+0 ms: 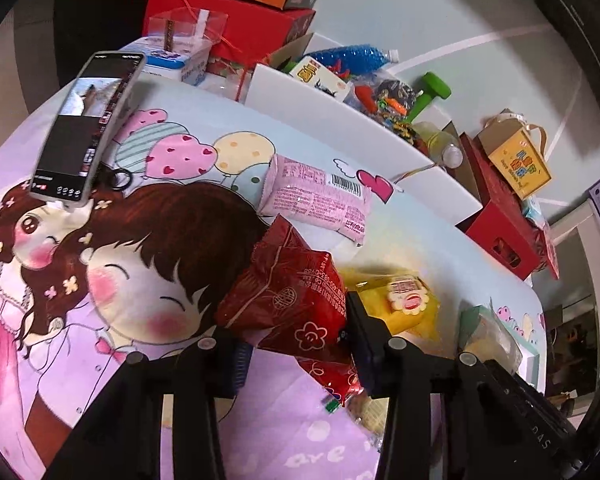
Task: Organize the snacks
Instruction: 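Carry the bagged bun with the right tool while the left carries the red packet to the tray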
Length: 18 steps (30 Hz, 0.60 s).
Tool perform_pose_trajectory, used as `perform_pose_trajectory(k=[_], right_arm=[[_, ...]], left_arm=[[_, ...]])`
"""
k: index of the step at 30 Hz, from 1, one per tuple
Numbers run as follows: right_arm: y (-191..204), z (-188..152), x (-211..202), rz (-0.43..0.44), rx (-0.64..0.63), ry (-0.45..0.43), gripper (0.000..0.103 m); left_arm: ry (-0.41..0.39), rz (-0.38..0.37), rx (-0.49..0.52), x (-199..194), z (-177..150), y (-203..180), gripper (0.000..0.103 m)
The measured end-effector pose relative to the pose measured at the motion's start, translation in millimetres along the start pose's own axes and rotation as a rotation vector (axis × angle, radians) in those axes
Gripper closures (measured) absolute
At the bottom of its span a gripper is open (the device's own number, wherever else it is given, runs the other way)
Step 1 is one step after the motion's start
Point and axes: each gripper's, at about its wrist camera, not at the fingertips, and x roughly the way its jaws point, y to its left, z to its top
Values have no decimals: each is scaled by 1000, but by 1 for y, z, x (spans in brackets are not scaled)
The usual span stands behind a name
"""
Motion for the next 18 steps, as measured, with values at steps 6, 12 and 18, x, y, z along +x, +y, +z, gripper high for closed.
perform_pose_trajectory(k=[6,12,18], right_arm=[[1,-17,-19,-5,4,-13,58],[-3,-37,-34,-7,15,-20,57],[-14,-47,-44,-28,27,-23,57]], left_arm=[[7,-12,7,-12,-13,-7,59],[14,-31,53,-22,-27,-23,59],[22,-28,118,-29,-42,-43,59]])
